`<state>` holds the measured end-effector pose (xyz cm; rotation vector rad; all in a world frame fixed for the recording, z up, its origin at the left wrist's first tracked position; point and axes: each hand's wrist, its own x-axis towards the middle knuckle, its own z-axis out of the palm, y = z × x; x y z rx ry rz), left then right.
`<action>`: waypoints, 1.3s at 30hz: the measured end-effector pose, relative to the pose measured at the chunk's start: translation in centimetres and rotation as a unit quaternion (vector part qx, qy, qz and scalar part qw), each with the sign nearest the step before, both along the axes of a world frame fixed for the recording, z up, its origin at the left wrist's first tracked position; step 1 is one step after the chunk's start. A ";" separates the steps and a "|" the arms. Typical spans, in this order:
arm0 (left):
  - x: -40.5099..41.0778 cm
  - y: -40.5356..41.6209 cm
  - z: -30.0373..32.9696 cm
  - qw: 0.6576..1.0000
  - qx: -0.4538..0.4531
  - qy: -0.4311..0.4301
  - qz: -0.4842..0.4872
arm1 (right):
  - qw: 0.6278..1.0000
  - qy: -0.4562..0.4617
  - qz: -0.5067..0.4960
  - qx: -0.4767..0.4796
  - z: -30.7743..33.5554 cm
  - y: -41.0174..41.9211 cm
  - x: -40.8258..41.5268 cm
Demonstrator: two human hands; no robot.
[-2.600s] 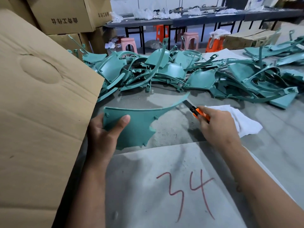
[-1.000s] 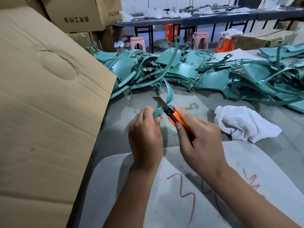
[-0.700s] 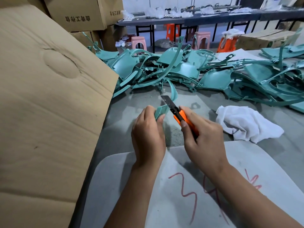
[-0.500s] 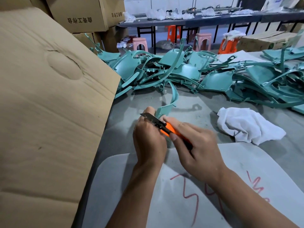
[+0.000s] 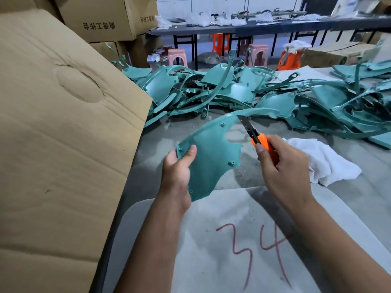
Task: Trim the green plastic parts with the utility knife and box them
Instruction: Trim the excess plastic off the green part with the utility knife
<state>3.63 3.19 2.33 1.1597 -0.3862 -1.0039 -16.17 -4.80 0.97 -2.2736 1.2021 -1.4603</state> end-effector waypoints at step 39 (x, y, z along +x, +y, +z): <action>-1.8 1.1 -0.5 0.847 -0.074 0.308 -0.427 | 0.993 0.021 0.093 -0.068 1.0 1.5 0.8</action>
